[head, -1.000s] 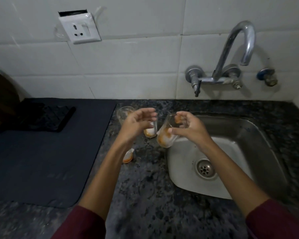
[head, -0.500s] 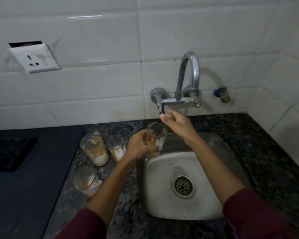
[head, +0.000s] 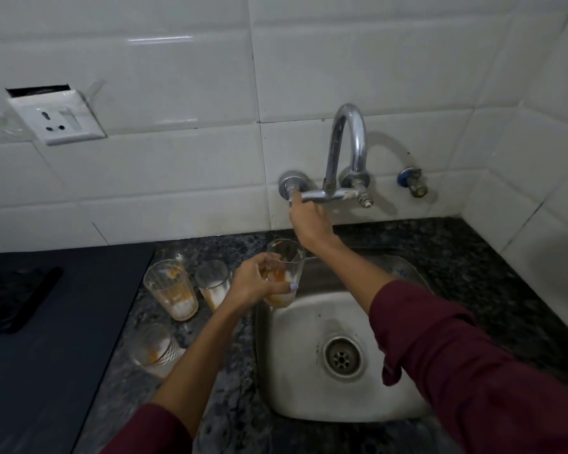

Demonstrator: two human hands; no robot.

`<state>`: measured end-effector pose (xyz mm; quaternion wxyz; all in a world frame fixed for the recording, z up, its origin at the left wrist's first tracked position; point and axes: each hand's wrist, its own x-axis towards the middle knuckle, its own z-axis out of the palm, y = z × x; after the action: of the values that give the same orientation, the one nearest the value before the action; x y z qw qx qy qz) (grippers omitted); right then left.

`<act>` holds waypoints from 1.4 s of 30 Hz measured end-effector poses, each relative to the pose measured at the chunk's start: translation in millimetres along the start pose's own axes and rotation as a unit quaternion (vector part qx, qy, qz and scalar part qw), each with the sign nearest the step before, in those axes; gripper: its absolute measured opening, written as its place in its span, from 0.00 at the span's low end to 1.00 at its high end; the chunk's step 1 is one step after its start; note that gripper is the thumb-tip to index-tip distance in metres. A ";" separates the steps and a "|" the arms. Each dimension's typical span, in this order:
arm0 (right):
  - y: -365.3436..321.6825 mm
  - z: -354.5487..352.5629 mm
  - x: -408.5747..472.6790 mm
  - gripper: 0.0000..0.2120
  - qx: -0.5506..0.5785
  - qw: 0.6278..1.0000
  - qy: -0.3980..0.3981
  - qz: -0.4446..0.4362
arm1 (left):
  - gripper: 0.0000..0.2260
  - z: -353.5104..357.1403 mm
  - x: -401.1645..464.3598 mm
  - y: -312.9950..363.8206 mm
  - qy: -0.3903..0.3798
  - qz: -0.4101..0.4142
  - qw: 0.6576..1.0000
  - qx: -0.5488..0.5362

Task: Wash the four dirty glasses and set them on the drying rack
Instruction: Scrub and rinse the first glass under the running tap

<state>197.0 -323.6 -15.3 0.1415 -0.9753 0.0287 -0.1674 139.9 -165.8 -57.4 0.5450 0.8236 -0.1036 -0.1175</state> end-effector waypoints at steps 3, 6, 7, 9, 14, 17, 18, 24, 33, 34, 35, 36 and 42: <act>2.3 -0.9 0.5 0.21 -0.016 0.999 -0.010 -0.037 | 0.23 2.7 -1.1 -2.0 -0.003 -0.005 1.000 -0.014; 7.7 -9.8 -5.2 0.25 0.053 0.996 -0.072 -0.020 | 0.20 6.9 -1.5 -3.3 -0.007 -0.003 1.000 -0.027; 10.6 -13.6 -11.7 0.23 0.087 0.993 -0.078 -0.009 | 0.20 8.8 -0.7 -3.0 -0.009 -0.001 0.999 -0.034; 17.4 -22.8 -34.3 0.16 0.138 0.989 -0.057 0.005 | 0.19 13.6 1.9 -0.2 -0.017 0.005 0.999 -0.045; 37.9 -36.3 -106.5 0.14 0.198 0.978 0.053 -0.034 | 0.24 32.2 12.2 3.2 -0.049 0.026 0.998 -0.027; 54.4 -38.7 -125.0 0.16 0.146 0.987 -0.013 -0.072 | 0.31 46.6 16.2 4.5 -0.077 0.042 0.996 0.014; 60.5 -40.2 -125.0 0.17 0.117 0.989 -0.045 -0.084 | 0.31 51.1 16.9 5.0 -0.087 0.045 0.995 0.015; 77.1 -42.8 -113.3 0.12 0.115 0.977 -0.166 -0.068 | 0.35 69.1 22.9 6.0 -0.096 0.017 0.993 -0.070; 58.5 -46.0 -112.1 0.09 0.417 0.894 -0.094 0.136 | 0.13 84.6 4.9 -1.1 0.022 -0.064 0.917 -0.393; 62.7 -43.2 -117.9 0.08 0.438 0.884 -0.130 0.100 | 0.10 82.6 6.0 2.2 0.009 -0.088 0.908 -0.411; 68.6 -41.0 -124.0 0.08 0.427 0.886 -0.170 0.057 | 0.07 79.1 7.2 7.1 -0.019 -0.121 0.898 -0.423; 76.0 -37.8 -128.1 0.09 0.388 0.898 -0.206 0.017 | 0.06 75.8 7.6 12.6 -0.064 -0.157 0.889 -0.426; 79.4 -38.8 -124.4 0.06 0.422 0.886 -0.187 0.055 | 0.17 81.0 18.5 22.8 -0.133 -0.192 0.856 -0.461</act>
<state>66.1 -397.2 -42.5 0.5509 -0.8338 -0.0181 0.0300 131.6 -250.9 -68.4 0.8101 0.4576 0.0510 -0.3629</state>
